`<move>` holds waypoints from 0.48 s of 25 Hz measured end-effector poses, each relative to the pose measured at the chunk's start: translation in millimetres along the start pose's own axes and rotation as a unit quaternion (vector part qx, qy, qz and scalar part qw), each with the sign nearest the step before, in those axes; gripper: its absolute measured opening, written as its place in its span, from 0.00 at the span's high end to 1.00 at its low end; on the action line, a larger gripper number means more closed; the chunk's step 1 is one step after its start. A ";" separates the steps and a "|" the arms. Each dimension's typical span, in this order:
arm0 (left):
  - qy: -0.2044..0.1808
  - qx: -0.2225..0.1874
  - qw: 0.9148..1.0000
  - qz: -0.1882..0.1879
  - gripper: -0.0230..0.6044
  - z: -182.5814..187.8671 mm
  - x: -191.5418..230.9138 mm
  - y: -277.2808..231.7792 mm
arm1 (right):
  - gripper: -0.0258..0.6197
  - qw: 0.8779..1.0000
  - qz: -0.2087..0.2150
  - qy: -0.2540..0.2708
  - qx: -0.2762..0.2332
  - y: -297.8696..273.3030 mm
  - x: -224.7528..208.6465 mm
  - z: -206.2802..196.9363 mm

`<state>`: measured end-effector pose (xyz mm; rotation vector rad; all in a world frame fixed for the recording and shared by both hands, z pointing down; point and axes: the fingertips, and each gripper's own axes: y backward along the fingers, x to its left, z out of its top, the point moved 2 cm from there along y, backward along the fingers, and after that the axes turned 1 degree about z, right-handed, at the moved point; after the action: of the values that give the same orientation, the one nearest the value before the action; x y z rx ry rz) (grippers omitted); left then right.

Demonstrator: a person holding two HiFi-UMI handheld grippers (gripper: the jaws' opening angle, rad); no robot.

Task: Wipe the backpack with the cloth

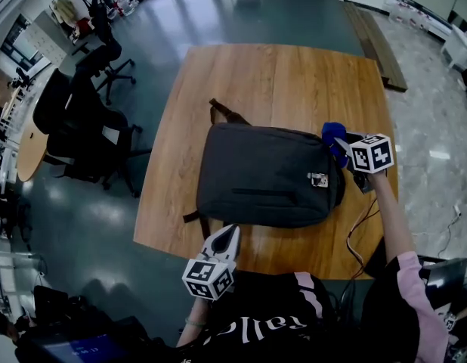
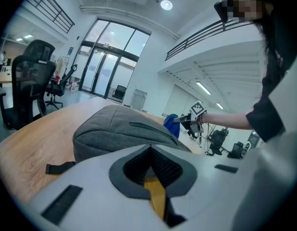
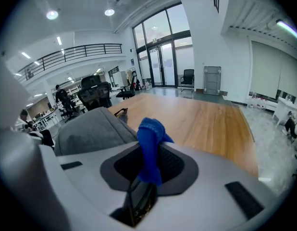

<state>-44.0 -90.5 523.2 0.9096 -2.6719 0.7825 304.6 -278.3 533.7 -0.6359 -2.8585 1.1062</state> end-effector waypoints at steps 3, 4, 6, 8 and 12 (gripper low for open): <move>-0.006 -0.003 1.000 -0.013 0.97 4.1 1.5 0.0 | 0.86 1.000 -0.002 -0.015 0.017 3.1 17.5 -22.1; -0.008 -0.003 1.000 -0.017 0.97 5.0 1.5 1.5 | 0.86 1.000 -0.003 -0.023 0.021 5.7 23.3 -30.5; -0.010 -0.002 1.000 -0.028 0.97 5.2 0.8 5.0 | 0.86 0.999 -0.007 -0.042 0.025 13.5 34.0 -47.7; -0.012 0.001 0.999 -0.037 0.97 2.1 0.4 6.9 | 0.86 0.998 -0.013 -0.060 0.028 22.6 43.5 -65.4; -0.019 0.001 0.998 -0.056 0.97 -4.0 -0.9 3.4 | 0.86 0.995 -0.018 -0.090 0.025 38.1 61.8 -99.6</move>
<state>-45.3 -85.6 524.8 1.0742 -2.6259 0.7511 277.2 -165.7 575.4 -0.5050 -2.9656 1.2872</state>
